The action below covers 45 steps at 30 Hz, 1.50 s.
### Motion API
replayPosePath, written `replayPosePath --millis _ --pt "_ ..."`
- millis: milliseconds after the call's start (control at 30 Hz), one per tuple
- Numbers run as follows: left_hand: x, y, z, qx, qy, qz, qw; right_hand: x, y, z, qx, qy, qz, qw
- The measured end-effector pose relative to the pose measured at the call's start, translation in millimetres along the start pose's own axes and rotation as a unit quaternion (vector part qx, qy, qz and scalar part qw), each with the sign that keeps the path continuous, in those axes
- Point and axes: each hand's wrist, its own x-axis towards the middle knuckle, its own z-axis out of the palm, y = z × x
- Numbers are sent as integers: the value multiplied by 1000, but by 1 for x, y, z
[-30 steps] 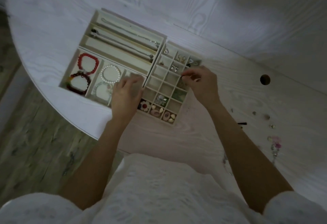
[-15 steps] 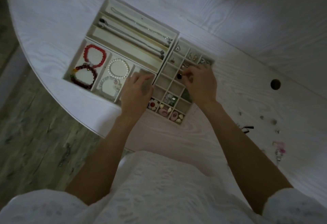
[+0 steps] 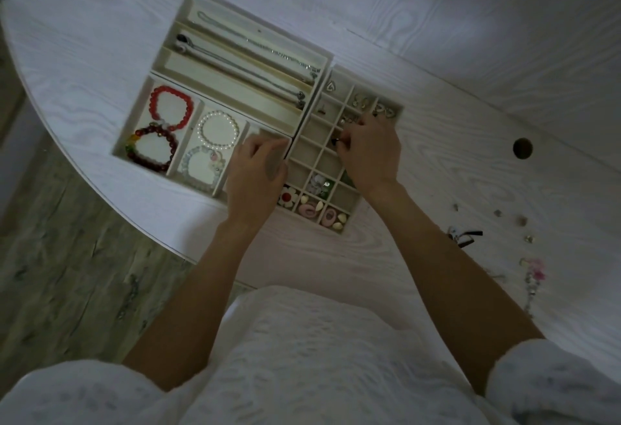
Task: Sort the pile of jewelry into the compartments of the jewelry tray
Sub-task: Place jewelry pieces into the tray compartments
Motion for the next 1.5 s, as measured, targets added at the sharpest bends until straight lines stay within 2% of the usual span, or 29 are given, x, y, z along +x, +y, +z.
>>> replayPosePath --millis 167,333,500,667,833,1333,1500 --pt "1 -3 0 0 -1 7 1000 1 6 -5 -54 -34 -7 998" --pt "0 1 -1 -5 2 4 1000 0 3 -6 -61 13 -18 998" --pt "0 1 -3 -8 2 5 1000 0 1 4 -75 14 -18 997" --pt "-1 0 -3 -10 5 1 1000 -3 -4 4 -19 25 -13 999" --pt "-1 2 -2 -10 4 -3 1000 3 -4 4 -6 3 -6 1000" --pt "-1 0 -5 -3 8 15 1000 1 -3 9 44 13 20 999" --pt "-8 12 0 25 19 106 994 -11 2 -4 163 29 49 985"
